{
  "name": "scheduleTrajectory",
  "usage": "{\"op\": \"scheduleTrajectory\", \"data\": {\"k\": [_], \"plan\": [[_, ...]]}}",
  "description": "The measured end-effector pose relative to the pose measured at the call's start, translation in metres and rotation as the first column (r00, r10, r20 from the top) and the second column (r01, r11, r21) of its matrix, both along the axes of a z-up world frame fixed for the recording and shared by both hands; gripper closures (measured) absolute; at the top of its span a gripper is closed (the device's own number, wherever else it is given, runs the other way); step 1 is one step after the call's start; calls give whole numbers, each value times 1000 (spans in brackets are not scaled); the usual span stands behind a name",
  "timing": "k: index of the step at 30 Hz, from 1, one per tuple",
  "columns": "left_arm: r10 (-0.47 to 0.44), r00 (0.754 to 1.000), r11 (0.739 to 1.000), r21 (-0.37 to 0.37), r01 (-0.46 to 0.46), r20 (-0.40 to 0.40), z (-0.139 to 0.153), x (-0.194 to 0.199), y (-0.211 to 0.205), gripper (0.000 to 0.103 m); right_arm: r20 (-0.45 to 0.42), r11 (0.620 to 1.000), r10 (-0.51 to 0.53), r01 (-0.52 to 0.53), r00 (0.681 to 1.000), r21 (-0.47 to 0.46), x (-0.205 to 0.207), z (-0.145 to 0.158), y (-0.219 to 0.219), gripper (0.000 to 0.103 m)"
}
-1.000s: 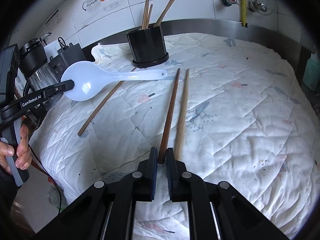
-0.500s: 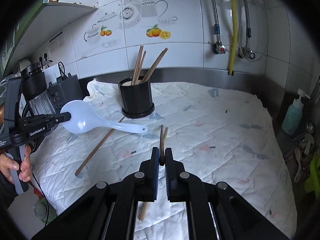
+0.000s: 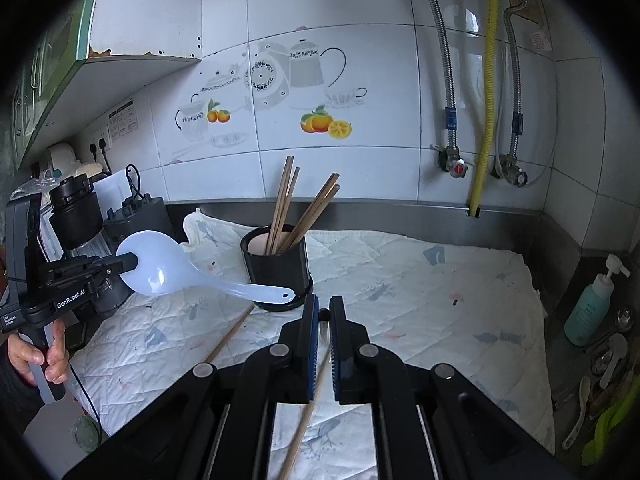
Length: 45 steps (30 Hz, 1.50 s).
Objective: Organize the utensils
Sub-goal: 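Carry the spoon and the chopstick up over the black holder, then lower the spoon and chopstick into the black holder and open both tools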
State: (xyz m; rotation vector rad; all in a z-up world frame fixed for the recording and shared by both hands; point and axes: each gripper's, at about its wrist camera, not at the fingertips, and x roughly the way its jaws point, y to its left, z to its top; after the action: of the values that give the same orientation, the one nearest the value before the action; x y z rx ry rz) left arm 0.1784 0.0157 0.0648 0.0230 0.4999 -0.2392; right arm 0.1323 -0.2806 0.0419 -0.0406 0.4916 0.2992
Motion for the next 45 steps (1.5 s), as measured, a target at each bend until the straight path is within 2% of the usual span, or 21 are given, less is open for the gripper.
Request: {"op": "scheduleTrajectory", "data": {"k": [6,13,19,26,33,40,45], "plan": [[21,998,1000,13,-22,57,36,16,10,101,7,999,37,-37,999,-3,25,31,5,95],[39,995,997,67,-45,88,62,43,13,101,76,997,69,-67,995,-24,43,73,18,95],[30,997,988,149,-41,73,66,73,5,101,155,994,106,-105,982,-12,63,110,39,96],[29,999,978,206,-34,24,60,108,3,101,215,990,127,-137,968,29,95,133,62,96],[13,998,977,215,0,-58,46,136,7,100,215,988,123,-140,969,65,130,129,76,95],[-13,995,971,235,35,-96,47,157,1,99,127,990,117,-126,985,64,164,97,84,95],[-18,990,976,212,48,-140,53,178,-11,97,22,990,118,-120,993,68,184,71,87,95]]}}
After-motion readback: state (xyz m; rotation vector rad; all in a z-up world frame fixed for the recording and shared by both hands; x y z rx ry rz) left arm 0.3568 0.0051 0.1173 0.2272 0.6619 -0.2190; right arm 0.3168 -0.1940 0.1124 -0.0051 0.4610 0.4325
